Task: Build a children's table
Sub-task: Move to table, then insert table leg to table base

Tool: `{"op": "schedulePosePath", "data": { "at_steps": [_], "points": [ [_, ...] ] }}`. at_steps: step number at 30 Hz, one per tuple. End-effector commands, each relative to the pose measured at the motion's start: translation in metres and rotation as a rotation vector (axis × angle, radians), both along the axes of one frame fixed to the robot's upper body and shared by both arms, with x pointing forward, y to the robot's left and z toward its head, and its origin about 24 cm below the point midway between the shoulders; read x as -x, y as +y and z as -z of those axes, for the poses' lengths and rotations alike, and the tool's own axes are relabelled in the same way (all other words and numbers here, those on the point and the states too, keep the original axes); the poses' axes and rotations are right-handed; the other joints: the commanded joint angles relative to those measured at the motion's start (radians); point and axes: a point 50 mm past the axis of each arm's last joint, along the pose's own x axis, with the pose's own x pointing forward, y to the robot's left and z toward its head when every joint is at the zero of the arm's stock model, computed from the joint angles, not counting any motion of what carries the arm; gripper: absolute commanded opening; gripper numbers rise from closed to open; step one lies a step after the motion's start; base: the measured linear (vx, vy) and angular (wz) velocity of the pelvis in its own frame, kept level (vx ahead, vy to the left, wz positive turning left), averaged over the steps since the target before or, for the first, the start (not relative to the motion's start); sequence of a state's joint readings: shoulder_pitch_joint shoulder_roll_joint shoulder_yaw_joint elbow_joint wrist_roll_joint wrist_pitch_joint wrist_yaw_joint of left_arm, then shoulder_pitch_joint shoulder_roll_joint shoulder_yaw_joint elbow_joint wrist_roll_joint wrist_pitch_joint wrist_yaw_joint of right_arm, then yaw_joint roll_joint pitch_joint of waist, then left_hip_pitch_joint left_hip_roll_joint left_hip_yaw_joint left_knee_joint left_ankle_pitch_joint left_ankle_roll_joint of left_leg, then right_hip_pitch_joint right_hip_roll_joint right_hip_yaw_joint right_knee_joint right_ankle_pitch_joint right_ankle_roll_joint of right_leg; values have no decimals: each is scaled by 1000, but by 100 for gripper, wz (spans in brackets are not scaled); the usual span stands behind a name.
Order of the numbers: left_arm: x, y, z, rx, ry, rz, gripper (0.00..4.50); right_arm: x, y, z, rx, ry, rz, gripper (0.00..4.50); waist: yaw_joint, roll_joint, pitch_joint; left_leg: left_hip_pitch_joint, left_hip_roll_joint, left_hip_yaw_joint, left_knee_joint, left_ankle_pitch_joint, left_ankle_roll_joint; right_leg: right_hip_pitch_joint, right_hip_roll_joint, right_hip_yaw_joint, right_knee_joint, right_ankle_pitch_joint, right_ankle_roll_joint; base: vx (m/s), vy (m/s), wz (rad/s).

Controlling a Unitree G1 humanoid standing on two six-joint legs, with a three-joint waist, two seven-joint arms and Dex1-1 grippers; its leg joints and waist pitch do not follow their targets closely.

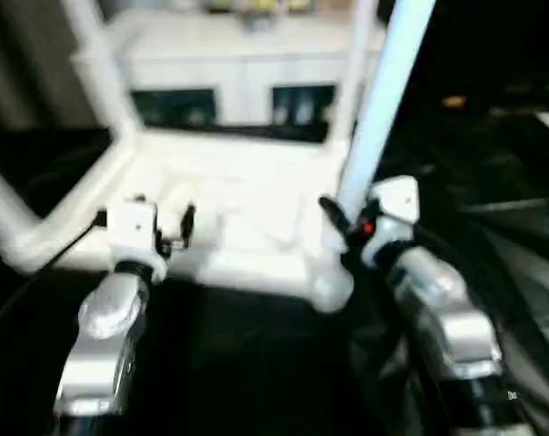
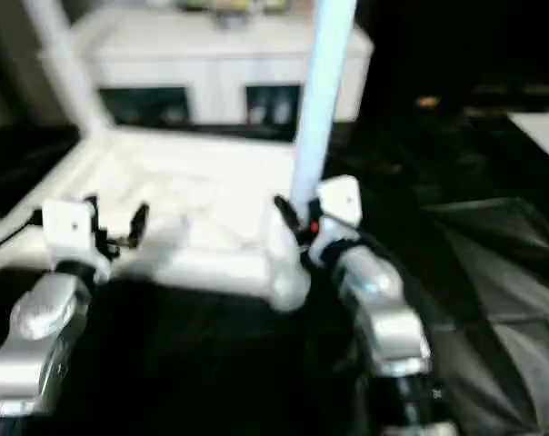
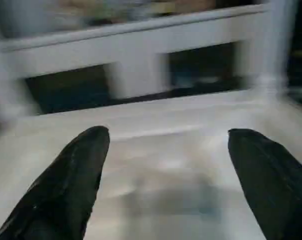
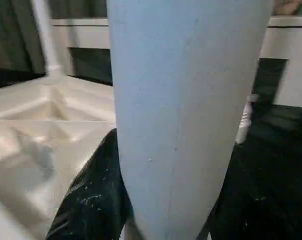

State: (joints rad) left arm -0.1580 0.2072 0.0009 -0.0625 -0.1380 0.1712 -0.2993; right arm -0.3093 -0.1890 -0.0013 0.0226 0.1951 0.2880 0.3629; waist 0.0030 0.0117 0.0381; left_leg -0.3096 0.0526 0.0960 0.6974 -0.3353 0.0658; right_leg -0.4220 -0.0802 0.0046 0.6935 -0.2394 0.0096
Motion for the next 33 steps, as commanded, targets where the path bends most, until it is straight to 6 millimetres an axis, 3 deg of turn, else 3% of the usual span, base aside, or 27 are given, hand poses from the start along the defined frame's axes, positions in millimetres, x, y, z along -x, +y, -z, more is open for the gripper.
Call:
{"op": "schedulePosePath", "data": {
  "at_steps": [1, 2, 3, 4, 5, 6, 7, 8, 9, 10, 11, 13, 14, 15, 16, 18, 19, 20, 22, 23, 25, 27, 28, 29, 30, 31, 33],
  "points": [
    [8, -5, 2, -21, 19, 212, 423, -3, 0, -14, -52, -31, -54, 184, 43, -34, -78, -108, 34, -33, 21, 182, 36, 186, -162, 130, -83, 688, -280, 132, -11, 13],
    [11, -7, 3, -52, 20, 294, 436, -2, -2, -16, -52, -25, -91, 184, 49, -25, -74, -109, 51, -39, -16, 291, -48, 164, -121, 96, -51, 1136, -254, 132, -11, 13],
    [12, -7, 7, -118, 53, 389, 436, 0, -4, -17, -32, -20, -151, 184, 46, 9, -77, -114, 76, -37, -80, 415, -63, 143, -65, 42, -23, 1241, -211, 0, 0, 0],
    [12, -6, 8, -143, 67, 416, 436, 1, -5, -18, -23, -18, -173, 184, 47, 41, -80, -101, 83, -32, -95, 475, -73, 128, -27, 18, -20, 1147, -185, -82, -39, -8],
    [13, -5, 10, -174, 97, 480, 436, 2, -7, -18, 1, -11, -213, 184, 38, 57, -77, -74, 132, -43, -79, 527, -50, 88, 1, -2, -21, 830, -161, -82, -39, -8],
    [13, -4, 11, -196, 123, 535, 436, 4, -9, -18, 22, -4, -245, 184, 40, 59, -81, -49, 152, -50, -71, 543, -43, 70, -4, -3, -27, 683, -170, 0, 0, 0],
    [12, -3, 12, -217, 165, 614, 436, 5, -13, -18, 48, 6, -283, 184, 39, 62, -70, -42, 164, -50, -84, 454, -44, 60, -24, 4, -52, 437, -207, 0, 0, 0],
    [11, -3, 12, -224, 179, 638, 436, 6, -14, -18, 55, 9, -295, 184, 46, 54, -60, -49, 150, -29, -99, 279, -59, 73, -36, 13, -77, 290, -249, 0, 0, 0],
    [10, -2, 12, -234, 191, 659, 436, 6, -15, -17, 65, 13, -305, 184, 56, 53, -54, -53, 151, -14, -112, 128, -74, 83, -47, 21, -89, 187, -281, -61, 32, 6],
    [7, -1, 11, -262, 208, 694, 436, 7, -17, -17, 78, 20, -332, 184, 60, 53, -50, -48, 153, -6, -119, 62, -84, 79, -47, 22, -98, 131, -289, -78, 20, 13],
    [1, 0, 10, -301, 225, 732, 436, 8, -19, -17, 105, 29, -367, 184, 63, 50, -42, -36, 155, 9, -129, -63, -95, 70, -45, 24, -114, 4, -292, -78, 20, 13],
    [-4, 1, 8, -339, 239, 772, 436, 10, -20, -16, 129, 39, -402, 184, 65, 51, -32, -23, 159, 26, -143, -181, -119, 62, -49, 26, -127, -173, -276, -80, 14, 12],
    [-7, 2, 8, -357, 251, 804, 436, 11, -20, -17, 139, 47, -429, 184, 58, 51, -23, -27, 158, 29, -153, -231, -135, 68, -55, 27, -135, -275, -254, -78, 15, 8],
    [-13, 1, 6, -379, 245, 813, 436, 12, -20, -17, 152, 50, -449, 184, 54, 48, -22, -22, 159, 29, -159, -257, -142, 68, -61, 27, -144, -363, -222, -57, 21, 0],
    [-13, 1, 6, -379, 245, 813, 412, 12, -20, -17, 152, 50, -449, 184, 52, 46, -21, -21, 159, 29, -161, -259, -142, 67, -61, 27, -150, -390, -210, 0, 0, 0],
    [-25, -3, 4, -413, 239, 837, 402, 14, -21, -18, 168, 56, -487, 184, 48, 53, -28, -25, 161, 28, -164, -216, -140, 73, -65, 28, -147, -344, -208, 0, 0, 0],
    [-29, -6, 4, -426, 237, 853, 398, 15, -21, -19, 178, 57, -494, 184, 48, 60, -40, -27, 164, 29, -163, -157, -134, 80, -64, 25, -141, -231, -223, 0, 0, 0],
    [-30, -8, 5, -426, 247, 879, 398, 15, -21, -19, 183, 57, -499, 184, 47, 63, -41, -29, 162, 30, -163, -143, -126, 81, -63, 24, -142, -202, -226, 0, 0, 0],
    [-31, -11, 5, -417, 267, 921, 361, 16, -22, -19, 187, 56, -504, 184, 47, 57, -42, -36, 162, 32, -161, -129, -120, 84, -65, 24, -137, -155, -247, 0, 0, 0],
    [-31, -14, 7, -421, 288, 970, 359, 16, -23, -20, 189, 53, -507, 184, 44, 62, -44, -38, 162, 33, -159, -112, -115, 84, -65, 23, -134, -108, -262, 0, 0, 0],
    [-31, -15, 8, -427, 298, 991, 352, 17, -23, -21, 191, 51, -508, 184, 44, 61, -51, -42, 161, 34, -153, -63, -97, 90, -66, 23, -127, -30, -278, 0, 0, 0],
    [-34, -19, 11, -448, 320, 1045, 325, 17, -26, -23, 194, 42, -497, 184, 43, 77, -61, -46, 157, 37, -140, 30, -58, 91, -62, 18, -117, 117, -299, 0, 0, 0],
    [-35, -20, 12, -454, 329, 1065, 317, 17, -27, -24, 195, 39, -494, 184, 42, 70, -63, -47, 157, 38, -137, 49, -47, 93, -61, 18, -115, 153, -304, 0, 0, 0],
    [-36, -22, 13, -461, 335, 1084, 314, 18, -27, -25, 196, 37, -491, 184, 48, 86, -71, -51, 156, 36, -127, 98, -25, 95, -65, 17, -103, 227, -313, 0, 0, 0],
    [-37, -23, 14, -465, 339, 1095, 313, 18, -28, -25, 196, 37, -490, 184, 48, 76, -69, -56, 157, 39, -126, 114, 2, 93, -62, 15, -104, 258, -318, 0, 0, 0],
    [-37, -24, 14, -470, 343, 1106, 305, 19, -29, -25, 199, 36, -488, 184, 50, 76, -67, -57, 157, 40, -127, 108, 9, 93, -62, 14, -105, 251, -319, 0, 0, 0],
    [-38, -29, 16, -484, 355, 1143, 279, 21, -32, -27, 210, 33, -474, 184, 50, 95, -65, -52, 164, 39, -129, 53, 6, 89, -64, 12, -113, 173, -319, 0, 0, 0]
  ]
}}
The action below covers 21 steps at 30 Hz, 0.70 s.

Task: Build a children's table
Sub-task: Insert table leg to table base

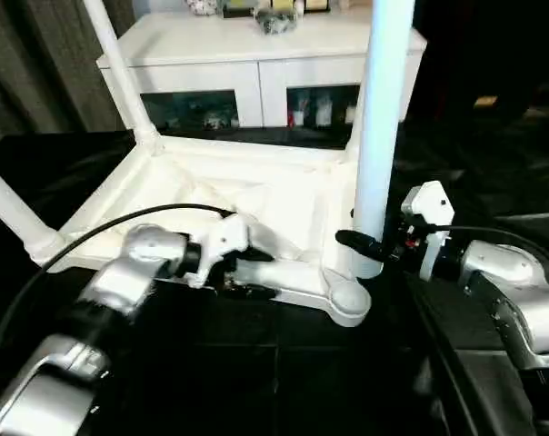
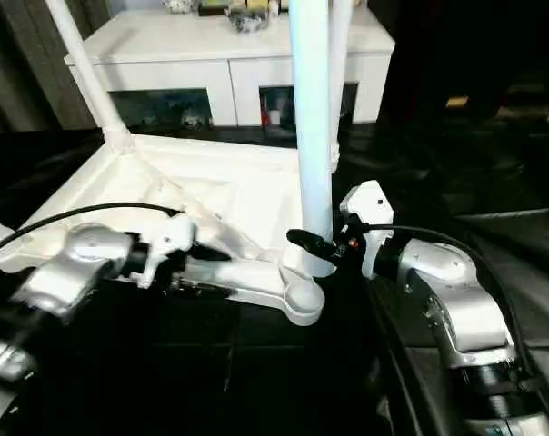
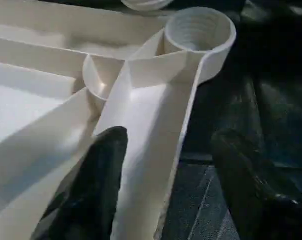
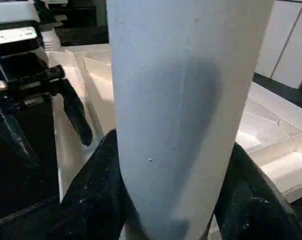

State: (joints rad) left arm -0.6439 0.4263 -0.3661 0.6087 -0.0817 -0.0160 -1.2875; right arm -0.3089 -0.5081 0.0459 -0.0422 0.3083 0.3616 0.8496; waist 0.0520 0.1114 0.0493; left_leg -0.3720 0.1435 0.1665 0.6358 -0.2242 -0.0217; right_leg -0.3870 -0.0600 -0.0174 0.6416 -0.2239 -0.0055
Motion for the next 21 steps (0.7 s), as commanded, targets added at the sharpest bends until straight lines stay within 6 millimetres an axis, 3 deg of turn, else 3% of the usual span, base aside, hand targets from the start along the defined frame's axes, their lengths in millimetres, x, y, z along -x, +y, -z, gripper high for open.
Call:
{"op": "schedulePosePath", "data": {
  "at_steps": [1, 2, 3, 4, 5, 7, 8, 9, 11, 12, 13, 15, 17, 18, 19, 21],
  "points": [
    [0, -5, 1, -30, 13, 51, 271, 3, -4, -10, 3, -39, 10, 184, 2, 2, -74, 10, 73, -33, -68, -68, 88, 55, -85, 34, -62, 138, -304, 0, 0, 0],
    [0, -5, 2, -31, 13, 52, 271, 3, -4, -11, 3, -40, 10, 184, 3, -2, -72, 9, 75, -32, -72, -85, 81, 57, -86, 35, -66, 108, -305, 0, 0, 0],
    [1, -7, 3, -38, 14, 64, 260, 5, -6, -11, 6, -41, 15, 184, 3, 8, -70, 9, 76, -32, -72, -99, 77, 56, -87, 35, -67, 79, -302, 0, 0, 0],
    [1, -8, 5, -48, 14, 73, 260, 6, -7, -12, 9, -41, 18, 184, 2, 4, -69, 9, 75, -32, -73, -105, 76, 56, -85, 35, -71, 61, -298, 0, 0, 0],
    [1, -9, 6, -54, 12, 74, 234, 6, -8, -12, 10, -41, 20, 184, 0, 10, -66, 13, 76, -31, -76, -129, 68, 54, -84, 36, -77, 23, -292, 0, 0, 0],
    [1, -10, 10, -70, 11, 77, 227, 7, -9, -12, 14, -41, 24, 184, 0, 8, -68, 10, 75, -32, -76, -124, 63, 58, -86, 37, -77, -2, -287, 0, 0, 0],
    [1, -11, 13, -78, 11, 79, 224, 8, -9, -12, 15, -41, 28, 184, -3, 23, -65, 9, 74, -32, -75, -126, 61, 55, -85, 36, -79, -22, -280, 0, 0, 0],
    [0, -11, 14, -87, 3, 76, 220, 9, -10, -12, 16, -41, 30, 184, -5, 17, -65, 8, 72, -31, -76, -128, 61, 57, -83, 36, -82, -33, -275, 0, 0, 0],
    [-3, -13, 17, -101, -15, 64, 195, 12, -10, -11, 23, -39, 33, 184, -10, 32, -67, 8, 71, -34, -73, -122, 57, 60, -85, 37, -81, -40, -267, 0, 0, 0],
    [-4, -13, 18, -106, -20, 63, 187, 12, -10, -11, 25, -39, 33, 184, -15, 27, -66, 5, 71, -34, -74, -117, 62, 60, -83, 36, -83, -35, -262, 0, 0, 0],
    [-5, -14, 18, -113, -26, 62, 185, 14, -10, -11, 26, -39, 35, 184, -16, 46, -67, 6, 71, -36, -72, -116, 60, 60, -85, 36, -80, -32, -261, 0, 0, 0],
    [-6, -14, 18, -116, -32, 63, 176, 15, -11, -12, 28, -40, 37, 184, -23, 37, -69, 5, 70, -36, -73, -112, 67, 62, -83, 35, -83, -11, -259, 0, 0, 0],
    [-6, -15, 18, -115, -34, 68, 150, 16, -12, -13, 31, -42, 43, 184, -27, 50, -69, 2, 69, -37, -71, -104, 74, 63, -84, 33, -82, 6, -260, 0, 0, 0],
    [-7, -16, 18, -114, -34, 71, 144, 17, -13, -13, 32, -42, 46, 184, -29, 44, -70, 1, 68, -36, -70, -89, 87, 65, -83, 32, -81, 5, -257, 0, 0, 0],
    [-8, -16, 18, -117, -34, 75, 139, 18, -14, -13, 34, -43, 50, 184, -29, 60, -69, 1, 68, -37, -69, -88, 91, 62, -84, 31, -81, -4, -256, 0, 0, 0],
    [-9, -17, 19, -134, -33, 91, 117, 22, -16, -13, 42, -42, 60, 184, -33, 59, -67, 3, 67, -34, -70, -110, 92, 60, -81, 32, -90, -49, -246, 0, 0, 0]
  ]
}}
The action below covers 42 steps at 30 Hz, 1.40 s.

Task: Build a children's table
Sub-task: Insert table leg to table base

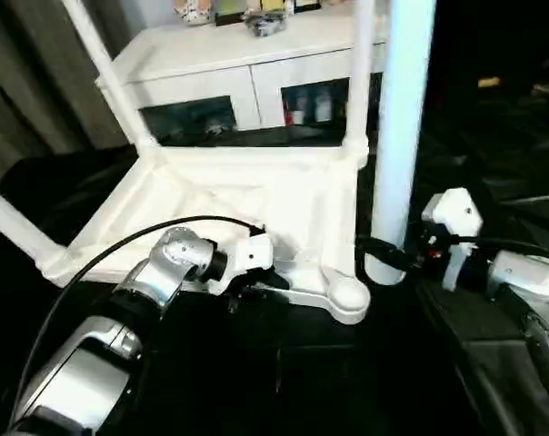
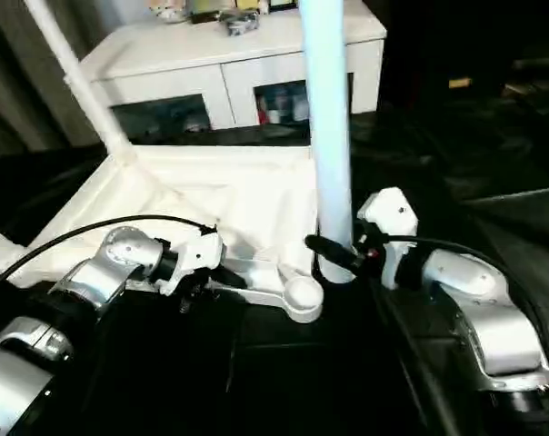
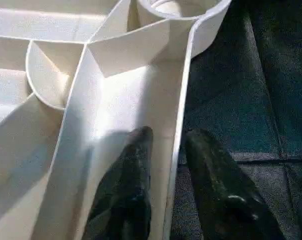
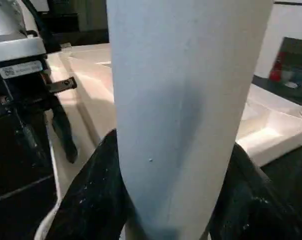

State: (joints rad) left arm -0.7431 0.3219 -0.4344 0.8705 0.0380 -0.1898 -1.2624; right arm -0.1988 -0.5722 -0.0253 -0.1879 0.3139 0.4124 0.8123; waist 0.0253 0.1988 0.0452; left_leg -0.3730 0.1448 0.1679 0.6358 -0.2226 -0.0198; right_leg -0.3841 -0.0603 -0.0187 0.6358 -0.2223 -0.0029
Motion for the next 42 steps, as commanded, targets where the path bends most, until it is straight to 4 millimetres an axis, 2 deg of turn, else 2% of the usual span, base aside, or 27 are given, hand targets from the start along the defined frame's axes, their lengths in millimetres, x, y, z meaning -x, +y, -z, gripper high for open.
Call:
{"op": "schedulePosePath", "data": {
  "at_steps": [1, 2, 9, 12, 13, 15, 16, 17, 18, 19, 20, 21, 22, 23, 24, 25, 26, 27, 28, 29, 30, 31, 32, 34, 36, 39, 42],
  "points": [
    [-3, 6, 0, -41, -11, 10, 98, 4, 3, -6, -6, -22, -15, 184, -7, -29, -61, 3, 64, -36, -69, -113, 92, 59, -80, 34, -87, -72, -239, 0, 0, 0],
    [-3, 6, 0, -45, -11, 12, 93, 4, 3, -6, -4, -21, -14, 184, -7, -22, -63, 2, 65, -37, -69, -108, 92, 58, -82, 34, -86, -83, -234, 0, 0, 0],
    [0, 11, 5, -98, 5, 44, 37, 3, 2, -7, -1, -25, -10, 184, -27, -19, -63, -1, 69, -42, -75, -109, 99, 57, -84, 30, -86, -71, -233, 0, 0, 0],
    [-1, 16, 6, -90, 2, 11, 9, 1, 4, -9, -4, -33, -12, 184, -29, -30, -65, -3, 69, -40, -72, -87, 116, 58, -86, 30, -84, -34, -238, 0, 0, 0],
    [-1, 17, 6, -85, 1, 3, 3, 1, 4, -9, -7, -34, -12, 184, -29, -27, -65, -3, 69, -40, -72, -83, 119, 57, -87, 30, -83, -33, -239, 0, 0, 0],
    [-2, 23, 6, 0, 26, -91, 3, -4, 6, -13, -41, -43, 0, 184, -29, -50, -65, -5, 68, -38, -72, -73, 133, 57, -87, 30, -84, -47, -240, 0, 0, 0],
    [-2, 24, 6, 19, 31, -109, 3, -5, 7, -13, -47, -44, 5, 184, -28, -41, -66, -4, 69, -39, -71, -65, 133, 57, -90, 29, -79, -48, -244, 0, 0, 0],
    [-1, 27, 5, 78, 49, -168, 3, -8, 9, -14, -65, -46, 19, 184, -33, -56, -65, -7, 68, -38, -72, -57, 139, 57, -89, 28, -80, -55, -244, 0, 0, 0],
    [0, 29, 6, 96, 56, -186, 3, -10, 9, -14, -73, -45, 28, 184, -34, -46, -67, -8, 69, -41, -70, -42, 140, 57, -91, 27, -74, -46, -247, 0, 0, 0],
    [4, 33, 7, 123, 65, -229, 3, -14, 11, -14, -92, -39, 54, 184, -40, -77, -63, -11, 69, -37, -74, -49, 152, 54, -87, 26, -85, -74, -238, 0, 0, 0],
    [6, 35, 8, 136, 69, -253, 3, -16, 12, -14, -104, -34, 70, 184, -42, -63, -63, -17, 73, -44, -73, -2, 162, 54, -94, 26, -70, -29, -244, 0, 0, 0],
    [10, 37, 10, 146, 76, -277, 3, -19, 13, -13, -118, -28, 83, 184, -42, -64, -75, -19, 69, -45, -65, 33, 176, 57, -94, 23, -62, -4, -232, 0, 0, 0],
    [17, 40, 12, 150, 86, -304, 3, -22, 15, -13, -135, -20, 93, 184, -45, -70, -63, -17, 70, -41, -70, 15, 183, 45, -90, 23, -76, -31, -228, 0, 0, 0],
    [19, 40, 13, 150, 89, -312, 3, -23, 16, -12, -140, -18, 95, 184, -42, -88, -69, -17, 70, -41, -67, 20, 184, 50, -94, 26, -67, -30, -229, 0, 0, 0],
    [22, 41, 14, 148, 92, -323, 3, -25, 17, -12, -145, -15, 97, 184, -43, -89, -71, -17, 71, -40, -66, 35, 184, 51, -95, 23, -64, -19, -230, 0, 0, 0],
    [27, 40, 16, 150, 94, -328, 3, -27, 20, -11, -155, -9, 99, 184, -42, -105, -66, -18, 68, -36, -67, 34, 191, 44, -88, 21, -72, -36, -221, 0, 0, 0],
    [31, 39, 17, 152, 95, -330, 3, -29, 21, -11, -161, -5, 100, 184, -38, -94, -65, -14, 68, -35, -67, 32, 191, 40, -88, 23, -72, -51, -220, 0, 0, 0],
    [36, 37, 18, 160, 87, -330, 3, -31, 23, -10, -171, 1, 106, 184, -33, -124, -65, -14, 70, -32, -69, 24, 190, 40, -87, 25, -74, -63, -221, 0, 0, 0],
    [37, 36, 18, 161, 86, -331, 3, -32, 24, -10, -174, 3, 107, 184, -30, -115, -67, -12, 71, -34, -69, 29, 185, 42, -90, 25, -67, -58, -226, 0, 0, 0],
    [41, 32, 19, 179, 76, -342, 3, -35, 27, -9, -182, 6, 111, 184, -27, -127, -63, -9, 72, -30, -72, 25, 185, 34, -85, 24, -75, -73, -225, 0, 0, 0],
    [43, 29, 19, 198, 62, -356, 3, -38, 30, -9, -189, 7, 113, 184, -26, -122, -65, -10, 74, -32, -72, 43, 183, 37, -88, 25, -66, -44, -235, 0, 0, 0],
    [45, 25, 18, 218, 49, -365, 3, -40, 33, -9, -196, 11, 116, 184, -24, -134, -64, -7, 74, -29, -74, 36, 185, 32, -84, 24, -71, -47, -234, 0, 0, 0],
    [46, 23, 17, 234, 41, -371, 3, -41, 35, -8, -200, 14, 117, 184, -19, -127, -66, -3, 76, -30, -72, 47, 187, 32, -86, 27, -65, -19, -244, 0, 0, 0],
    [46, 20, 16, 256, 21, -384, 3, -41, 39, -8, -209, 19, 110, 184, -11, -138, -67, 0, 76, -26, -72, 50, 190, 30, -84, 28, -65, 11, -248, 0, 0, 0],
    [46, 19, 16, 261, 14, -389, 3, -41, 40, -8, -212, 20, 107, 184, -1, -134, -70, 1, 77, -27, -71, 54, 185, 29, -85, 29, -60, 39, -254, 0, 0, 0],
    [45, 17, 14, 267, -22, -413, 3, -40, 46, -8, -232, 26, 95, 184, 8, -145, -71, 2, 78, -25, -74, 43, 166, 33, -86, 31, -56, 84, -267, 0, 0, 0],
    [46, 16, 15, 275, -54, -446, 3, -37, 53, -8, -265, 33, 74, 184, 10, -147, -69, 1, 79, -24, -76, 12, 146, 35, -88, 35, -59, 78, -270, 0, 0, 0]
  ]
}}
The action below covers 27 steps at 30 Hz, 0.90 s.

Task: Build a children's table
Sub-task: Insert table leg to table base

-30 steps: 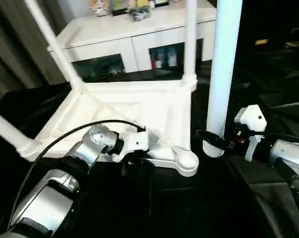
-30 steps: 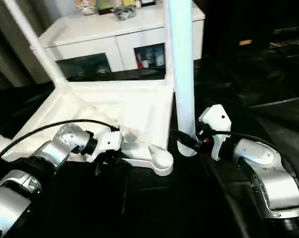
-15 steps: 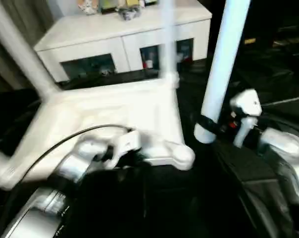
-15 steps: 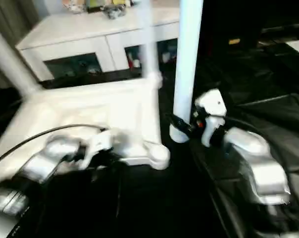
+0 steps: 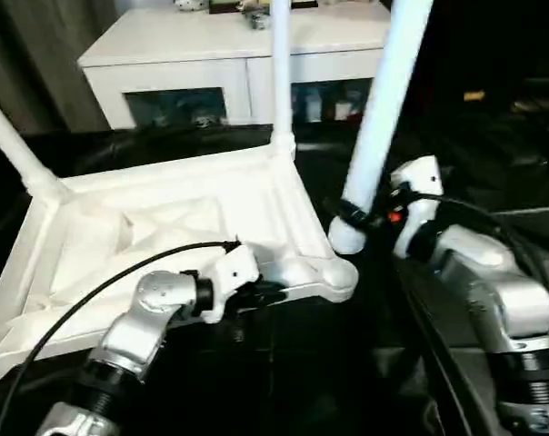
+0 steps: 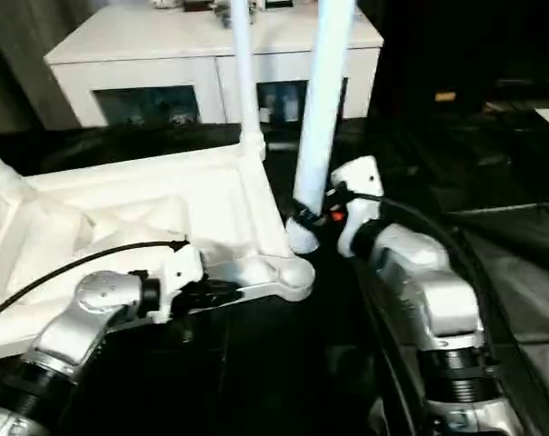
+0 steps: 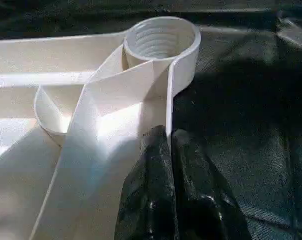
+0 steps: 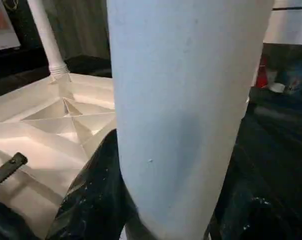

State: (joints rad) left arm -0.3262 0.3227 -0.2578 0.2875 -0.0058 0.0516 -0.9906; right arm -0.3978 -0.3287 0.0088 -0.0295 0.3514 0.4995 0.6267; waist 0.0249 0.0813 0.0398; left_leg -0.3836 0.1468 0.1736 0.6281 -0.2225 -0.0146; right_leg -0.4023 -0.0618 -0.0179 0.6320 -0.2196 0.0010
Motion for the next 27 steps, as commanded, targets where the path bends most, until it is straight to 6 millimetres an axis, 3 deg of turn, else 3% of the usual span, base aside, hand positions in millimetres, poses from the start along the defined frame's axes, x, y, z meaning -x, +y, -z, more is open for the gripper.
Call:
{"op": "schedulePosePath", "data": {
  "at_steps": [1, 6, 7, 8, 10, 14, 17, 21, 27],
  "points": [
    [3, 8, 8, 30, 17, -99, 3, 3, 7, -6, -19, -20, -30, 184, 11, -26, -64, 13, 77, -29, -69, 2, 132, 52, -85, 34, -57, 72, -273, 0, 0, 0],
    [10, 14, 18, -75, 51, -59, 3, 6, 7, -3, 1, -9, -48, 184, 15, -29, -62, 13, 75, -28, -71, -18, 110, 53, -83, 36, -59, 49, -269, 0, 0, 0],
    [13, 17, 22, -121, 76, -35, 3, 7, 7, -1, 8, 4, -57, 184, 16, -23, -63, 14, 75, -30, -71, -19, 106, 53, -83, 36, -58, 48, -266, 0, 0, 0],
    [15, 20, 24, -151, 91, -20, 1, 7, 7, 0, 12, 14, -63, 184, 15, -24, -62, 14, 75, -30, -72, -19, 103, 53, -82, 35, -58, 49, -266, 0, 0, 0],
    [14, 21, 23, -160, 98, -19, 1, 8, 6, 1, 14, 31, -71, 184, 14, -19, -62, 17, 75, -29, -73, -27, 90, 51, -79, 35, -58, 63, -269, 0, 0, 0],
    [11, 22, 19, -154, 106, -20, 0, 9, 5, 6, 21, 75, -82, 183, 14, -23, -61, 18, 74, -28, -75, -53, 68, 55, -80, 37, -60, 62, -277, 0, 0, 0],
    [11, 24, 19, -214, 144, 27, 0, 11, 5, 19, 40, 131, -98, 183, 13, -28, -57, 19, 73, -27, -79, -90, 49, 56, -81, 38, -66, 15, -275, 0, 0, 0],
    [7, 26, 19, -253, 147, 31, 0, 10, 4, 21, 48, 139, -100, 183, 13, -28, -55, 22, 73, -29, -83, -108, 31, 57, -81, 40, -70, -34, -266, 0, 0, 0],
    [0, 25, 15, -266, 152, 18, 0, 10, 4, 20, 24, 153, -105, 183, 10, -23, -49, 28, 74, -30, -91, -171, -3, 54, -81, 42, -80, -129, -254, 0, 0, 0]
  ]
}}
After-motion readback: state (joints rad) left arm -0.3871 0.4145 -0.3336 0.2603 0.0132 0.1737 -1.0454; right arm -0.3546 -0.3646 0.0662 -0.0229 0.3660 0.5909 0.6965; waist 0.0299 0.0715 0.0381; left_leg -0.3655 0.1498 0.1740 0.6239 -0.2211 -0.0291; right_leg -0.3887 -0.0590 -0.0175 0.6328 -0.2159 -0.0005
